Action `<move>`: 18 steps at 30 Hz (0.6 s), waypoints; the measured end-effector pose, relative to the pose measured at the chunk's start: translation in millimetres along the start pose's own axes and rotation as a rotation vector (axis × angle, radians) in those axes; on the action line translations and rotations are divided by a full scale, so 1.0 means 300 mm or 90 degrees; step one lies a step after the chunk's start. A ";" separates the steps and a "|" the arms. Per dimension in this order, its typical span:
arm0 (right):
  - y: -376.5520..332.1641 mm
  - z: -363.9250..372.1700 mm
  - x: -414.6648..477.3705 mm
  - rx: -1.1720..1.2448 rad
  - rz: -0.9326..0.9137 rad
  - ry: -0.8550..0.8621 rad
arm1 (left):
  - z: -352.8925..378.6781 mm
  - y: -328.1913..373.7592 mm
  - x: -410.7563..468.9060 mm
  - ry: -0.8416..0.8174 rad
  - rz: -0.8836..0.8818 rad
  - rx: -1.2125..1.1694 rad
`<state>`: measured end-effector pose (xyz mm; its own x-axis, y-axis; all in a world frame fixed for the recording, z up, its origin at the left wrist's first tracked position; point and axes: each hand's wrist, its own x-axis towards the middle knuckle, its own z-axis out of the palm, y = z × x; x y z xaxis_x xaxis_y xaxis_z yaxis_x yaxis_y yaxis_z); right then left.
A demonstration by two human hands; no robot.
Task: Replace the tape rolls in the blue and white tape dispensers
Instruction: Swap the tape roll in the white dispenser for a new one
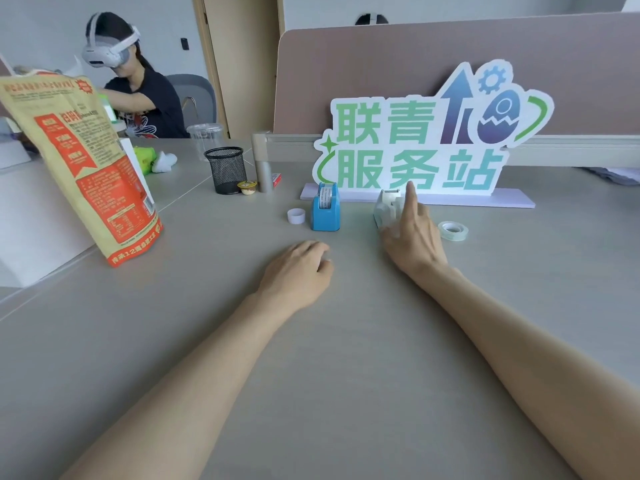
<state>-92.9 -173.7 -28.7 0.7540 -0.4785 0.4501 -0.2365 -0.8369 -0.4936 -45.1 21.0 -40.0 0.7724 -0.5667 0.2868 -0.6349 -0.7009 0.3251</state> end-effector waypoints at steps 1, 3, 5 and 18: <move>0.003 -0.009 -0.012 0.005 -0.002 0.002 | -0.002 -0.001 0.000 -0.004 0.001 0.002; 0.010 -0.033 -0.042 0.017 -0.005 -0.009 | -0.005 -0.001 0.001 -0.016 0.000 0.009; 0.015 -0.065 -0.084 0.048 -0.025 -0.022 | -0.008 0.002 0.000 -0.027 0.000 0.016; 0.050 -0.206 -0.272 0.141 -0.108 -0.118 | 0.003 0.093 -0.018 -0.097 0.050 -0.390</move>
<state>-196.1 -163.7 -26.8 0.8743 -0.2642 0.4072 0.0259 -0.8123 -0.5826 -67.0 4.2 -33.4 0.6884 -0.6929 0.2142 -0.5496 -0.3056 0.7776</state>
